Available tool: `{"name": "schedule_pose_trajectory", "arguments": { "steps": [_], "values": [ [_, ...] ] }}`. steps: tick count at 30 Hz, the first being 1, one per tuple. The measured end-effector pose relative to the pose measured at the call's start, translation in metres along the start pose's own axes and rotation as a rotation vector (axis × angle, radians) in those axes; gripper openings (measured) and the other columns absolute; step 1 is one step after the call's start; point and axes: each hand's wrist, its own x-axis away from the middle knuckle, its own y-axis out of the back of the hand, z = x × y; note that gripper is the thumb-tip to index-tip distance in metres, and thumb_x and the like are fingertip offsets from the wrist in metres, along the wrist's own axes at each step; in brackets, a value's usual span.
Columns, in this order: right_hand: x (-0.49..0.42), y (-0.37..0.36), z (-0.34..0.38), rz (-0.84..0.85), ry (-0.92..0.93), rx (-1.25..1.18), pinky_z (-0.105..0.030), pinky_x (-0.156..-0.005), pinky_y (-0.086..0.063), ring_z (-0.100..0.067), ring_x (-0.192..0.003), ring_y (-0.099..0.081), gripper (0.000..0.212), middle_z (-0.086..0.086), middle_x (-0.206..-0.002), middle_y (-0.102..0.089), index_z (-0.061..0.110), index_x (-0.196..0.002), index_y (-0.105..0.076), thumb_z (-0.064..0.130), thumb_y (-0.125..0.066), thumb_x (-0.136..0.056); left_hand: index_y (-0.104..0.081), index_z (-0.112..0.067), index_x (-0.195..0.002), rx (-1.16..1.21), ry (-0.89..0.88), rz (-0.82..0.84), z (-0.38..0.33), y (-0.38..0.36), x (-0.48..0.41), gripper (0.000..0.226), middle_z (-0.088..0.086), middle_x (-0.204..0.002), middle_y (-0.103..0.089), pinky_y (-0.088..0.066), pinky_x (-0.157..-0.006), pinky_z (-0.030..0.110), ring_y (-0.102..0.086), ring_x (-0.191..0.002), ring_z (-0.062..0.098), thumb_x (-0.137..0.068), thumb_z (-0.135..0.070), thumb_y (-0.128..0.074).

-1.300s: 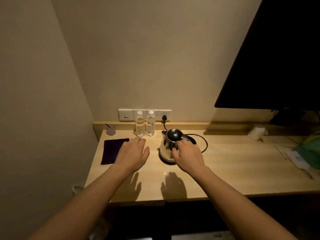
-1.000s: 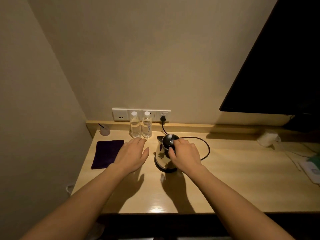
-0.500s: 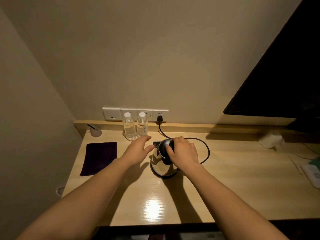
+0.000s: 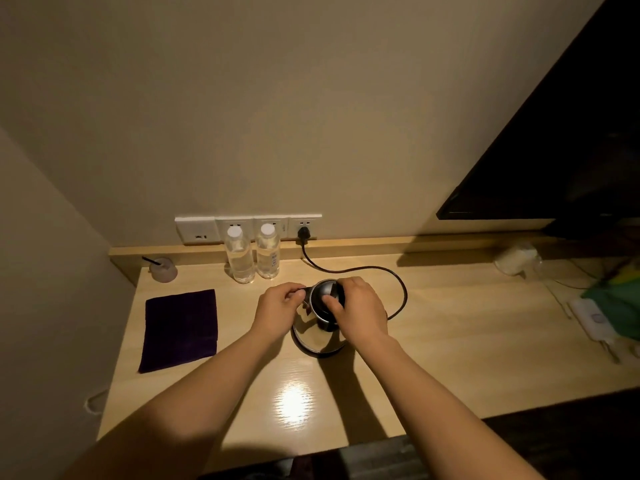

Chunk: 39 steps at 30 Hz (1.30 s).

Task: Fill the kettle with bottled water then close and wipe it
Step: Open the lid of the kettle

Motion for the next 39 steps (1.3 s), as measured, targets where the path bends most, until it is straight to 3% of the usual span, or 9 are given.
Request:
{"name": "schedule_pose_trajectory", "arguments": {
  "steps": [2, 4, 6, 13, 22, 26, 30, 36, 39],
  "values": [
    [-0.002, 0.002, -0.004, 0.031, 0.021, -0.024, -0.034, -0.096, -0.051, -0.021, -0.121, -0.059, 0.048, -0.002, -0.133, -0.064, 0.017, -0.14, -0.059, 0.043, -0.064, -0.099, -0.078, -0.015, -0.112, 0.053, 0.018, -0.022, 0.006, -0.003, 0.008, 0.019, -0.005, -0.097, -0.077, -0.052, -0.082, 0.021, -0.069, -0.093, 0.011, -0.1, -0.015, -0.062],
    [-0.004, 0.005, -0.007, 0.063, 0.051, -0.038, -0.034, -0.099, -0.05, -0.019, -0.125, -0.058, 0.05, 0.0, -0.137, -0.063, 0.019, -0.142, -0.058, 0.041, -0.065, -0.098, -0.079, -0.02, -0.11, 0.116, 0.044, -0.048, 0.015, -0.008, 0.017, 0.019, -0.008, -0.095, -0.08, -0.059, -0.09, 0.036, -0.073, -0.094, 0.01, -0.098, -0.02, -0.064],
    [-0.005, 0.006, -0.01, 0.088, 0.084, -0.032, -0.034, -0.101, -0.051, -0.018, -0.126, -0.058, 0.049, 0.002, -0.137, -0.063, 0.021, -0.142, -0.058, 0.041, -0.066, -0.097, -0.08, -0.026, -0.11, 0.151, 0.068, -0.077, 0.022, -0.012, 0.026, 0.021, -0.011, -0.094, -0.081, -0.06, -0.092, 0.042, -0.074, -0.095, 0.008, -0.097, -0.025, -0.064],
    [0.0, -0.001, -0.007, 0.002, 0.076, -0.05, -0.035, -0.1, -0.051, -0.019, -0.124, -0.06, 0.045, -0.001, -0.135, -0.067, 0.018, -0.139, -0.063, 0.035, -0.065, -0.097, -0.079, -0.035, -0.111, 0.168, 0.103, -0.108, 0.026, -0.016, 0.031, 0.031, -0.018, -0.093, -0.081, -0.06, -0.093, 0.048, -0.075, -0.097, 0.006, -0.088, -0.045, -0.061],
    [-0.001, 0.002, -0.007, -0.011, 0.046, -0.164, -0.032, -0.097, -0.053, -0.018, -0.12, -0.063, 0.036, -0.001, -0.132, -0.069, 0.018, -0.134, -0.066, 0.023, -0.059, -0.1, -0.079, -0.034, -0.114, 0.111, 0.1, -0.137, 0.023, -0.016, 0.033, 0.025, -0.016, -0.1, -0.08, -0.059, -0.095, 0.046, -0.073, -0.101, 0.006, -0.095, -0.034, -0.063],
    [-0.003, 0.018, -0.017, 0.09, 0.008, -0.526, -0.028, -0.111, -0.043, -0.008, -0.13, -0.052, 0.044, 0.006, -0.142, -0.06, 0.028, -0.144, -0.057, 0.011, -0.052, -0.104, -0.079, -0.036, -0.112, 0.085, 0.107, -0.128, 0.02, -0.014, 0.032, 0.024, -0.019, -0.099, -0.079, -0.059, -0.093, 0.044, -0.072, -0.102, 0.006, -0.096, -0.034, -0.062],
    [-0.005, 0.043, -0.026, 0.203, -0.088, -0.833, -0.015, -0.098, -0.046, 0.0, -0.121, -0.056, 0.054, 0.014, -0.13, -0.064, 0.029, -0.133, -0.068, -0.006, -0.037, -0.104, -0.08, -0.027, -0.114, 0.099, 0.107, -0.128, 0.017, -0.013, 0.03, 0.023, -0.014, -0.099, -0.079, -0.059, -0.094, 0.038, -0.072, -0.102, 0.01, -0.098, -0.019, -0.065],
    [-0.008, 0.053, -0.042, 0.083, -0.136, -0.972, -0.034, -0.101, -0.053, -0.015, -0.117, -0.065, 0.026, 0.004, -0.116, -0.074, 0.024, -0.116, -0.077, 0.026, -0.052, -0.107, -0.082, -0.019, -0.111, 0.089, 0.089, -0.136, 0.018, -0.012, 0.027, 0.023, -0.032, -0.077, -0.074, -0.051, -0.077, 0.015, -0.069, -0.09, -0.006, -0.097, -0.01, -0.067],
    [-0.008, 0.05, -0.05, 0.015, -0.117, -0.908, -0.034, -0.101, -0.056, -0.013, -0.116, -0.065, 0.023, 0.004, -0.118, -0.074, 0.023, -0.12, -0.074, 0.03, -0.059, -0.105, -0.08, -0.015, -0.114, 0.11, 0.076, -0.132, 0.013, -0.013, 0.029, 0.023, -0.018, -0.089, -0.076, -0.047, -0.075, 0.01, -0.066, -0.091, -0.006, -0.098, -0.008, -0.065]
  ]
}}
